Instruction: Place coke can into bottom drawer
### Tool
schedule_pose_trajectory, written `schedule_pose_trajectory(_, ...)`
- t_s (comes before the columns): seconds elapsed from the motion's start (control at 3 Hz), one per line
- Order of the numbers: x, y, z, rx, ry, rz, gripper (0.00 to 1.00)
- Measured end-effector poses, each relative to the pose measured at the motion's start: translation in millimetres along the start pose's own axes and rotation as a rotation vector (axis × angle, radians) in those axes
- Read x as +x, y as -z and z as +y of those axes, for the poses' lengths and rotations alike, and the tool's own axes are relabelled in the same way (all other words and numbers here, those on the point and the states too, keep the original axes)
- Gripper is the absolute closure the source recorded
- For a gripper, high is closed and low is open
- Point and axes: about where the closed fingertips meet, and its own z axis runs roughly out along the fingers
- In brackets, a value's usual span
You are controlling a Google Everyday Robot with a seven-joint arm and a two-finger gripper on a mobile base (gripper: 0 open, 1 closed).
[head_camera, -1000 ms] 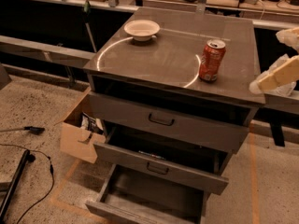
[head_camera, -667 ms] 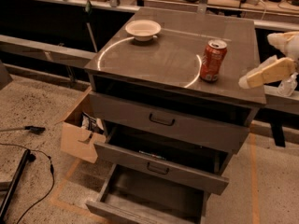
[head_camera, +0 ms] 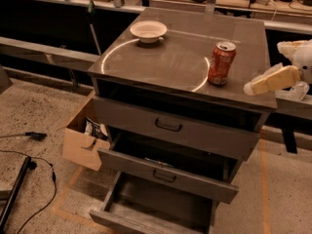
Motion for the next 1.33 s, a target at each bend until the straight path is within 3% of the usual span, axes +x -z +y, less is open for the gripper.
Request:
schedule_pose_trajectory(0.33,5.7,-16.2,-8.9,0.046,-0.043,-0.056,0.00)
schedule_pose_trajectory(0.67,1.8,-37.3,-17.0,0.058,-0.070,-0.140,0.00)
schedule_pose_trajectory(1.0,-3.4,-61.9,-20.1,0.039,-0.087,-0.222,0.00)
schedule_pose_trajectory(1.33,-2.5,-88.2,-24.1,0.020,-0.069,-0.263,0.00)
